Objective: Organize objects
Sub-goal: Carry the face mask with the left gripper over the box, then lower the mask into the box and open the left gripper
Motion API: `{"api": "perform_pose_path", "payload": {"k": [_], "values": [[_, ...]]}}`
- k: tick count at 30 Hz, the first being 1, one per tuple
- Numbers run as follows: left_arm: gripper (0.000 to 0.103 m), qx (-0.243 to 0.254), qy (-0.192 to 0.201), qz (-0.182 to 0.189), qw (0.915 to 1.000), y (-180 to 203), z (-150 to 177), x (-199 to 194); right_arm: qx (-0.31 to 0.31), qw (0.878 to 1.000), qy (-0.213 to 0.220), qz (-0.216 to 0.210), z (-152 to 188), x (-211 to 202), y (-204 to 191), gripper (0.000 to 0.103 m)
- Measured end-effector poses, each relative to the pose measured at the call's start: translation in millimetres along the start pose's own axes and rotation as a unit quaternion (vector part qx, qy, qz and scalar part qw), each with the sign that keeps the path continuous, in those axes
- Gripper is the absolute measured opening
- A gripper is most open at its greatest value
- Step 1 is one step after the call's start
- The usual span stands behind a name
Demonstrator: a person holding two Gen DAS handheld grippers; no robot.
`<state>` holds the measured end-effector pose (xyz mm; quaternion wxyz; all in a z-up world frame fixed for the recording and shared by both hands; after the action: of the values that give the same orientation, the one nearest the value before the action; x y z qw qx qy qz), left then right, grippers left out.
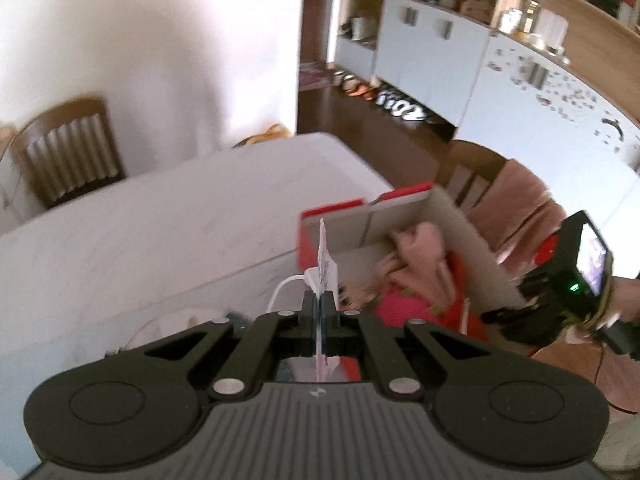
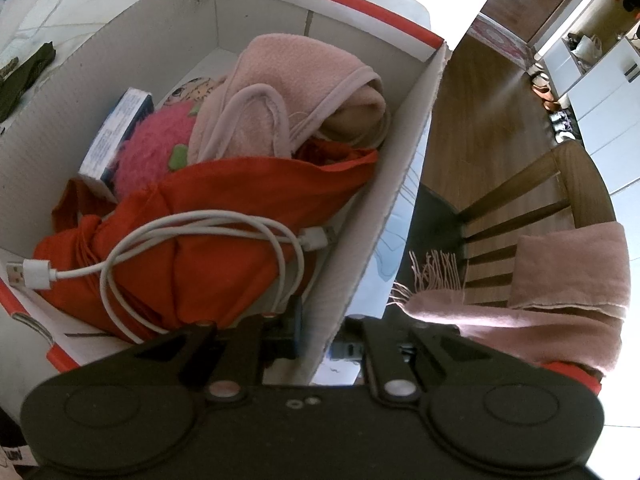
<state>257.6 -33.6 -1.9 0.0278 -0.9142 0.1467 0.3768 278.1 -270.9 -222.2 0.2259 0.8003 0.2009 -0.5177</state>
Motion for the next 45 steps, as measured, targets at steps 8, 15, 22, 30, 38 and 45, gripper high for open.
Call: {"api": "perform_pose_path", "payload": {"k": [8,15,22,30,38,45], "values": [[0.001,0.050,-0.003,0.024,0.9985,50.2,-25.8,29.7,-0.001,1.000,0.000,0.000,0.0,0.7,-1.6,0.010],[0.001,0.074,-0.033,0.016,0.9966,77.9,-25.7,72.9,-0.001,1.000,0.000,0.000,0.1,1.0,-1.8,0.010],[0.001,0.074,-0.073,-0.002,0.9946,86.9,-13.8,110.4,-0.001,1.000,0.000,0.000,0.1,0.9,-1.8,0.010],[0.001,0.094,-0.099,-0.017,0.9905,103.0,-4.2,141.4,0.000,1.000,0.000,0.000,-0.1,0.8,-1.7,0.010],[0.001,0.094,-0.125,-0.019,0.9876,103.6,5.0,162.6,0.000,1.000,0.000,-0.001,-0.3,1.8,-3.1,0.010],[0.001,0.096,-0.144,-0.010,0.9848,105.6,17.1,170.8,0.001,1.000,0.000,-0.001,-0.4,1.4,-2.7,0.010]]}}
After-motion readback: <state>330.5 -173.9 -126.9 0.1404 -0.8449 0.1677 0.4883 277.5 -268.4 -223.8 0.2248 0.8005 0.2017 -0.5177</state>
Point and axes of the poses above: each gripper's, at about its wrist camera, not at the fingertips, and x roughly the way its jaws point, y to its right, z to its underside, the point moved 1 cm from there along x, roughly the way its jaws point, and after that the axes turned 6 degrees about y, right-handed, at the moved point
